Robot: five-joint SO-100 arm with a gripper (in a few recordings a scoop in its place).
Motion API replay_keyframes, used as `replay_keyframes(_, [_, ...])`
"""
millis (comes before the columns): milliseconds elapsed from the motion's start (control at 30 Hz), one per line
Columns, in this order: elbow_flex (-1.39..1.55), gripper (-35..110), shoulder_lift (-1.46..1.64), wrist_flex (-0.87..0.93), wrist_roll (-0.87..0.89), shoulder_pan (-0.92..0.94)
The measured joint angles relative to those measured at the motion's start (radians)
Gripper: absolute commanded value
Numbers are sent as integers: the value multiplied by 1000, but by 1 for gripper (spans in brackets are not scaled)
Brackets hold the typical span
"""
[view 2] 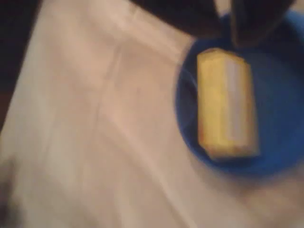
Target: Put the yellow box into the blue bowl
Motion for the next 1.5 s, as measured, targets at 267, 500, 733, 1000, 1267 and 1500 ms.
replay_keyframes(267, [-9, 0, 268, 9, -3, -91])
replay_keyframes(500, [-26, 0, 451, 11, -6, -112])
replay_keyframes(733, [6, 0, 594, 11, -80, -115])
replay_keyframes(1000, [295, 0, 842, 11, -189, -115])
replay_keyframes(1267, [629, 0, 1091, 11, -244, -112])
replay_keyframes(1500, [811, 0, 1269, 11, -328, -114])
